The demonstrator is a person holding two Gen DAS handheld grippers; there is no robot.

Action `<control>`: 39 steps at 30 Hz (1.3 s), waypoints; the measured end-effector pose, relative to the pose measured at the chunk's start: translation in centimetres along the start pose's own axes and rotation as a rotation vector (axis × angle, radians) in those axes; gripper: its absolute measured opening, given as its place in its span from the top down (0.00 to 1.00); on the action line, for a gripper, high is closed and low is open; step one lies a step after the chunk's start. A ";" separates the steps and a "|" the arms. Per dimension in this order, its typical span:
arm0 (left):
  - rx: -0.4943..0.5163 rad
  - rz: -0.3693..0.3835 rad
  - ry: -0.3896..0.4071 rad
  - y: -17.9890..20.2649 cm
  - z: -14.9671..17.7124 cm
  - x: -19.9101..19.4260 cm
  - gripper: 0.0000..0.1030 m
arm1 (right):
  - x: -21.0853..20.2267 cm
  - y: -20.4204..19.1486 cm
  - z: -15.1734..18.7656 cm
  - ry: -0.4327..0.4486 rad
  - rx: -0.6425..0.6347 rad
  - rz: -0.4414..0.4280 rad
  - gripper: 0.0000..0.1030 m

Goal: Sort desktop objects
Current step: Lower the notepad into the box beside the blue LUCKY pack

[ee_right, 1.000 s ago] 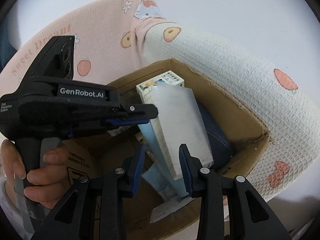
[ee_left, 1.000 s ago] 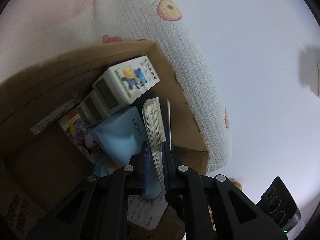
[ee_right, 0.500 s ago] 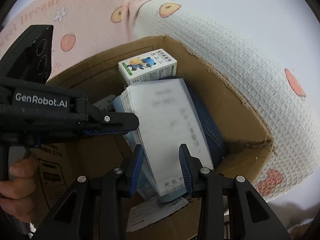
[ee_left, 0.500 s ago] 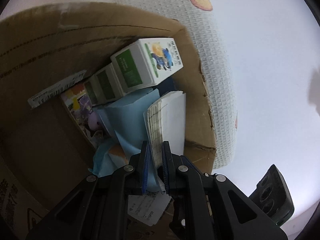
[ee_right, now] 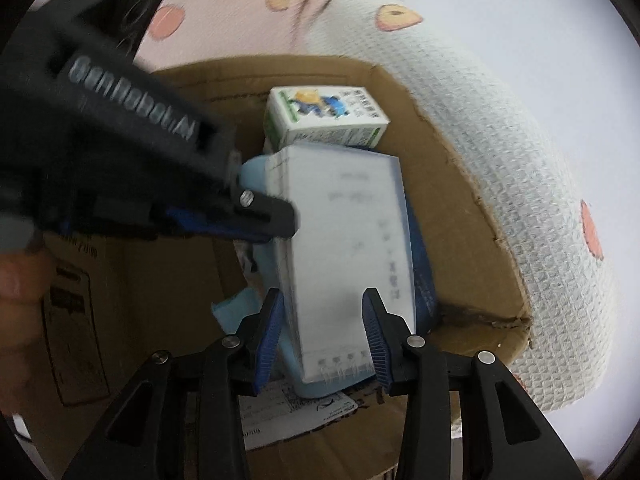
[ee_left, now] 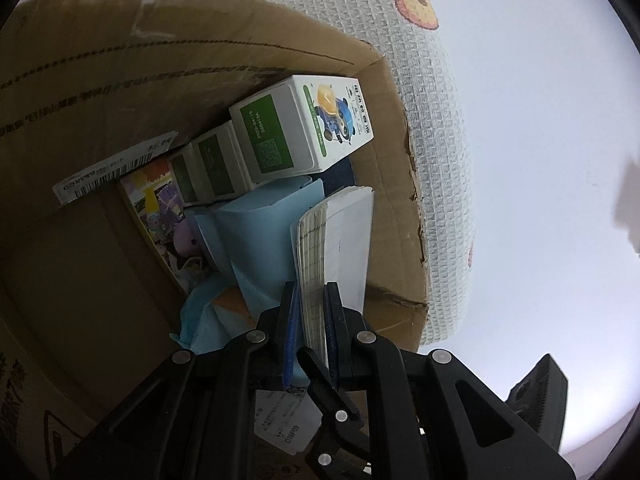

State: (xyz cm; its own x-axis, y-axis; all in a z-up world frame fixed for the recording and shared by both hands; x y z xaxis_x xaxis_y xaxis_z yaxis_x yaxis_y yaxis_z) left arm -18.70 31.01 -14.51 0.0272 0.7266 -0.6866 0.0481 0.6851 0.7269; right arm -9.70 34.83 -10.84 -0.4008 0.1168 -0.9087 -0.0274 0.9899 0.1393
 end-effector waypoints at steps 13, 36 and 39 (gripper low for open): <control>-0.047 0.017 -0.006 -0.7 -0.1 0.2 0.87 | 0.7 0.6 0.4 -0.028 -0.053 -0.030 0.63; -0.069 -0.055 0.002 -2.1 0.8 0.9 0.72 | -0.3 3.3 -0.5 -0.029 -0.102 -0.125 0.63; -0.081 -0.045 -0.002 -2.3 0.7 1.0 0.72 | -0.5 3.5 -1.2 -0.012 -0.101 -0.184 0.59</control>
State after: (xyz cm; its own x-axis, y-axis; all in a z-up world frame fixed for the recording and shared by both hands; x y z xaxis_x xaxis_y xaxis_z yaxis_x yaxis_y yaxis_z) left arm -18.09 30.14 -16.90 0.0284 0.6946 -0.7188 -0.0319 0.7193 0.6939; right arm -10.67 38.10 -9.47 -0.3696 -0.0633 -0.9270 -0.1913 0.9815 0.0092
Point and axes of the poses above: each gripper's, at about its wrist camera, not at the fingertips, and x roughly the way its jaws point, y to its right, z to its underside, the point moved 8 cm from there along x, roughly the way its jaws point, and after that the axes turned 9 degrees about -z, right-handed, at the moved point
